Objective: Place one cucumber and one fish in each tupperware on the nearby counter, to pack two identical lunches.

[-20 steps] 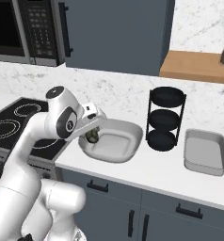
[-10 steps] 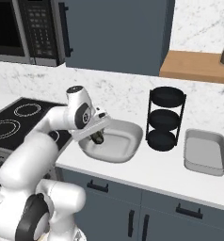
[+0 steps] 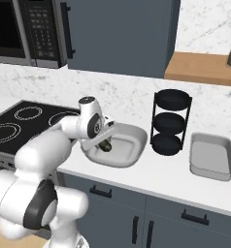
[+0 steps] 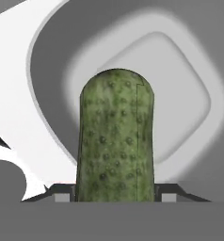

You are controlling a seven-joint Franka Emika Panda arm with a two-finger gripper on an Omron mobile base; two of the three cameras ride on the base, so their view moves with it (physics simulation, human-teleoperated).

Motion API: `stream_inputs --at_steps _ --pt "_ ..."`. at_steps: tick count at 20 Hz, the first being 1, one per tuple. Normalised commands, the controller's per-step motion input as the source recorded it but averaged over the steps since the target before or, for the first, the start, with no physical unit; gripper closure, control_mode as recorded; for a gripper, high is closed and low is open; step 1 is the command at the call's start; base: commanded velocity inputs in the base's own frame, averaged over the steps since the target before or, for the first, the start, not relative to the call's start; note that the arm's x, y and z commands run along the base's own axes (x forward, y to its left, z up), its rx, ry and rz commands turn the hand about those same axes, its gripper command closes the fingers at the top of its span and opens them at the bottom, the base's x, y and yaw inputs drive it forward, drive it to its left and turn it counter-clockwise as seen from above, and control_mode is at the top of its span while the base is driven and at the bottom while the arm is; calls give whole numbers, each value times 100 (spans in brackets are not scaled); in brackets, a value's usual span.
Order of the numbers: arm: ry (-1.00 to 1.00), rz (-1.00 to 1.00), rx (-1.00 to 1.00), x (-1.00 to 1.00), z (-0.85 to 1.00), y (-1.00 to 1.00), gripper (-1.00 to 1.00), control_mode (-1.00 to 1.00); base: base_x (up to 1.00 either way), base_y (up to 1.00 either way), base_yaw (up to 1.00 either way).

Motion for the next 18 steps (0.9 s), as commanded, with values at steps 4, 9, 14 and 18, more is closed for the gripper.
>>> stream_inputs --at_steps 4,9,14,18 --pt "0 7 0 38 -52 0 100 -100 0 0 0" --pt "0 8 1 44 -42 0 100 -100 0 0 0" --pt "0 6 4 28 -19 -1 100 -100 0 0 0" --pt "0 4 2 23 -19 0 100 -100 0 0 0"
